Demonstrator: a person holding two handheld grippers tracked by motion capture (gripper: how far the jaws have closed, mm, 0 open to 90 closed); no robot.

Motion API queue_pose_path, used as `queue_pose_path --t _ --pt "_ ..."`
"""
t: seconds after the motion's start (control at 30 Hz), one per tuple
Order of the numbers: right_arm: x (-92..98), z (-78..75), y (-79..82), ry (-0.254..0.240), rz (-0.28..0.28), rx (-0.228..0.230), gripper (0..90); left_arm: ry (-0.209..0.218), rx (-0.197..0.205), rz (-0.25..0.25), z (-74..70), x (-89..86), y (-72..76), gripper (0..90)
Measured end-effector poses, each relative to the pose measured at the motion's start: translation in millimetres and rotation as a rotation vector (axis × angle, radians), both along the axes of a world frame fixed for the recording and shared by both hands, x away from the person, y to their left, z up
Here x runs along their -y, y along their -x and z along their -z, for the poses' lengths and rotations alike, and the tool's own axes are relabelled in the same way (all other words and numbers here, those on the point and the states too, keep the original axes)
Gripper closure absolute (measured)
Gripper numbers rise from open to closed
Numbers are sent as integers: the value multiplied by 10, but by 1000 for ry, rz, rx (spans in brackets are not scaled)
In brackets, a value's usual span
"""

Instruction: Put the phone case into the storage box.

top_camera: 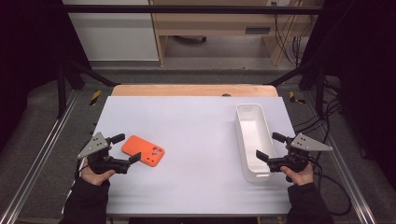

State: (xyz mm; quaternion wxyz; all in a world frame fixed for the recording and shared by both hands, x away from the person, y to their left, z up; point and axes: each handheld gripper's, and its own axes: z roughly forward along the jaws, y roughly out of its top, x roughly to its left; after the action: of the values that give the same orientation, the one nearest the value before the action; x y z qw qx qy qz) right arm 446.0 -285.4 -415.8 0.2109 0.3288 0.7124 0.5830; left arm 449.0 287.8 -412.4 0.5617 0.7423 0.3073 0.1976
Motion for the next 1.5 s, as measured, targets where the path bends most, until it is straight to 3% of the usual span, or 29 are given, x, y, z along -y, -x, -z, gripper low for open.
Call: queue_pose_path --t 0.23,0.6,1.17,1.5 --pt "2 -2 3 -1 -3 -2 12 -4 -5 -3 -14 4 -7 0" --pt "-4 -4 3 4 -3 -4 11 -48 -31 -39 -93 31 -105 0" --pt "-4 -9 2 12 -1 -3 10 -108 -77 -71 -101 82 -362 5" --pt "-4 -9 3 11 0 -3 10 -134 -115 -97 -27 131 -569 18"
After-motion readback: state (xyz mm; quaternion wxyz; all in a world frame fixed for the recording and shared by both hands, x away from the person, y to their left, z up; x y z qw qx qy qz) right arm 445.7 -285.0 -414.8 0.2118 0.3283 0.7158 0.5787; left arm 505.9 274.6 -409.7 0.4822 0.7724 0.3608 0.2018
